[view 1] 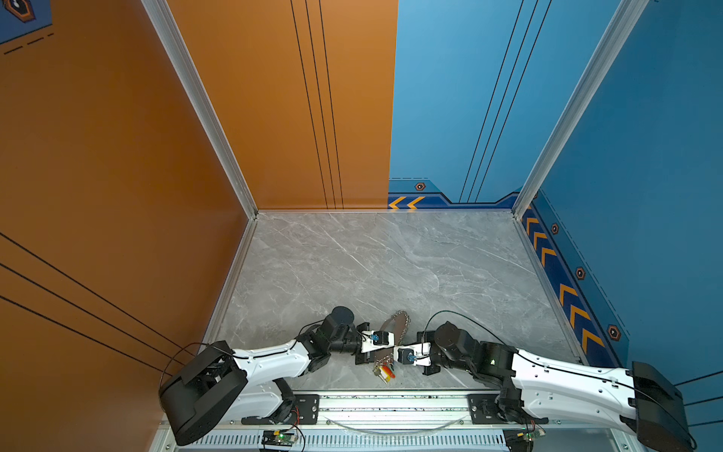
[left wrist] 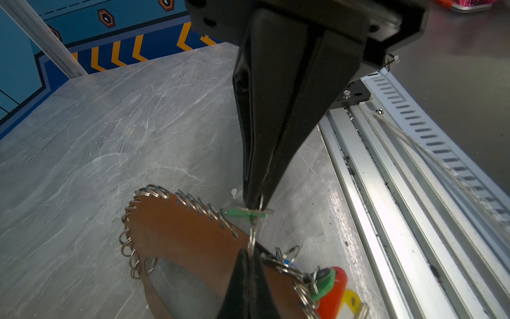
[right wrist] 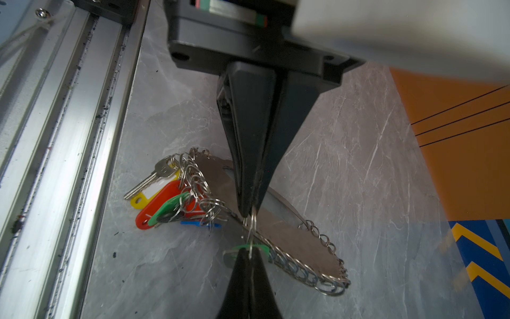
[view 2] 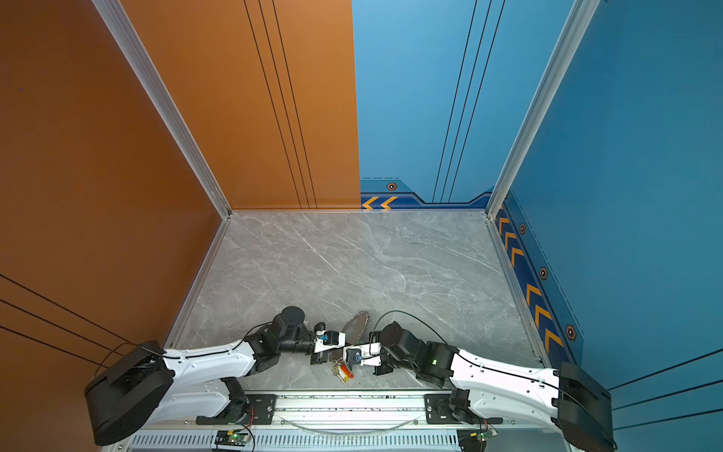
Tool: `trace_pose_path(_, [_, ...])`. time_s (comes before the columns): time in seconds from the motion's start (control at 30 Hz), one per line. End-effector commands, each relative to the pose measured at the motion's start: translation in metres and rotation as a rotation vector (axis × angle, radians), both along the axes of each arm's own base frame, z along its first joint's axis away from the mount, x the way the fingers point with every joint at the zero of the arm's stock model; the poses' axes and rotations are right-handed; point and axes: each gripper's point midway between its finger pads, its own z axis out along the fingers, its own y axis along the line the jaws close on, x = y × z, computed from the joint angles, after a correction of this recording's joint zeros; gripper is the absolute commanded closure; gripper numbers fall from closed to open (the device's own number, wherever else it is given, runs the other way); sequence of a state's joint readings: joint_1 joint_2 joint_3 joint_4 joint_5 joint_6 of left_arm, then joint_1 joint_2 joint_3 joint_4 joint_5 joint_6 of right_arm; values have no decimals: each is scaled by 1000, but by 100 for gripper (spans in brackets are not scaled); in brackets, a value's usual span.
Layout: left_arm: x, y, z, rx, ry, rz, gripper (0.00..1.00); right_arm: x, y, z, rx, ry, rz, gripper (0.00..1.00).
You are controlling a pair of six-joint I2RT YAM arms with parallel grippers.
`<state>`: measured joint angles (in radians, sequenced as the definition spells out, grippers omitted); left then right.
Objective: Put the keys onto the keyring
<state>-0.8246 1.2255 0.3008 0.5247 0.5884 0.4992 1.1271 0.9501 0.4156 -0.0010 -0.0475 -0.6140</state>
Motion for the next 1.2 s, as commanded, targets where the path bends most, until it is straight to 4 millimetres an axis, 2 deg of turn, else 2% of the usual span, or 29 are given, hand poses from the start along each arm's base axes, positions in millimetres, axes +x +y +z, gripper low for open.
trace_pose_path(0.0, [12, -7, 22, -55, -29, 20, 100, -7, 9, 4, 20, -7, 49, 100])
trace_pose_path(0.77, [-8, -8, 23, -79, -15, -86, 100, 2, 14, 4, 30, -30, 53, 100])
trace_pose_path(1.17, [-9, -9, 18, -56, -3, -89, 100, 1, 19, 17, 74, -41, 85, 100])
